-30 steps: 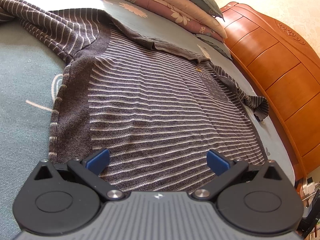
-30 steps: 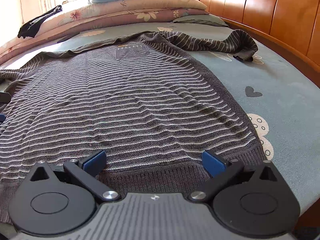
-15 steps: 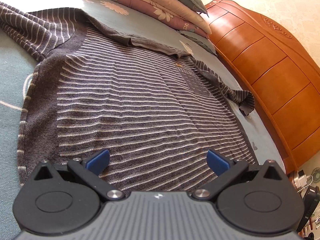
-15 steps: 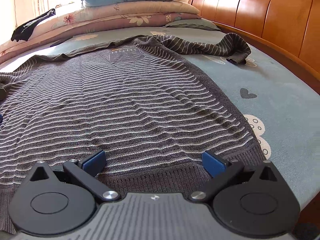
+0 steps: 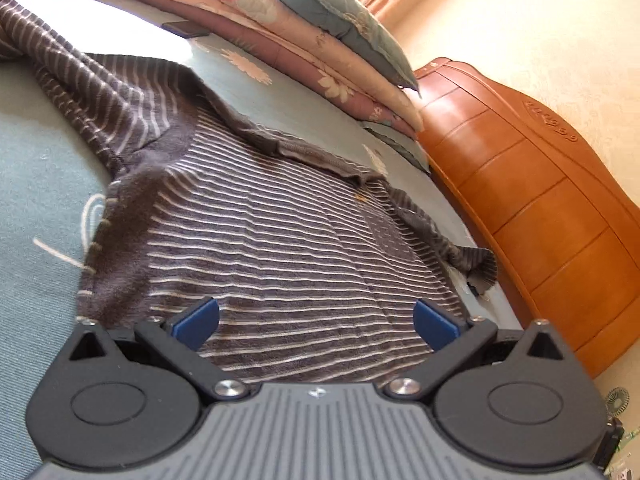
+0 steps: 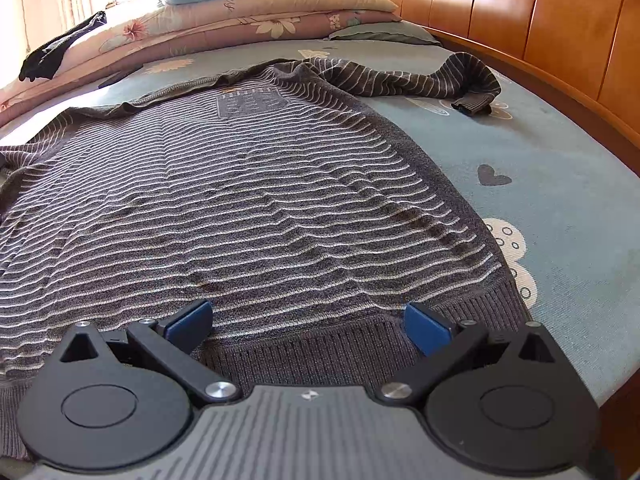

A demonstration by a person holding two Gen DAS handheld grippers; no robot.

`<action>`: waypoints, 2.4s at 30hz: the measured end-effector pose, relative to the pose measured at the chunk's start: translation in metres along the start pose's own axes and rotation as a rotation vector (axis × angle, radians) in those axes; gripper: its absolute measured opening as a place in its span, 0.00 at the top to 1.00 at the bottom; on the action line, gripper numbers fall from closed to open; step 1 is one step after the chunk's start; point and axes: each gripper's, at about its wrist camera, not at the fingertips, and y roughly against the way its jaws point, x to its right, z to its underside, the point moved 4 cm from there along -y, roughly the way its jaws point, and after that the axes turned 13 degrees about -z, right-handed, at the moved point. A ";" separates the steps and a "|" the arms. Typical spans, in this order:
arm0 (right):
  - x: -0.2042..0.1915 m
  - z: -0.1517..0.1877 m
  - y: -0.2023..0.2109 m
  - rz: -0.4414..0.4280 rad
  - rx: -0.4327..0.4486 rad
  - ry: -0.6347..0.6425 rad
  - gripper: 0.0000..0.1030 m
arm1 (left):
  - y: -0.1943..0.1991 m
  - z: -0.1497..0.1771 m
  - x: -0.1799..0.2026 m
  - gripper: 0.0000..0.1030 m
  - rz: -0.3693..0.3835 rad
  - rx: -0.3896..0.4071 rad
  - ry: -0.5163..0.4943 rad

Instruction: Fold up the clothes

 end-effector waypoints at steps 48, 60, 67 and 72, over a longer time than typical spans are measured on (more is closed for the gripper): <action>-0.025 -0.018 0.021 -0.090 0.049 0.065 0.00 | 0.040 -0.014 -0.074 0.01 -0.272 0.271 0.168; -0.152 -0.110 0.002 -0.413 0.089 0.251 0.00 | 0.046 -0.032 -0.173 0.01 -0.281 0.263 0.442; -0.228 -0.113 -0.044 -0.537 -0.010 0.327 0.00 | 0.044 -0.033 -0.180 0.01 -0.273 0.278 0.457; -0.243 -0.113 -0.056 -0.598 -0.055 0.303 0.00 | 0.042 -0.039 -0.182 0.02 -0.307 0.298 0.447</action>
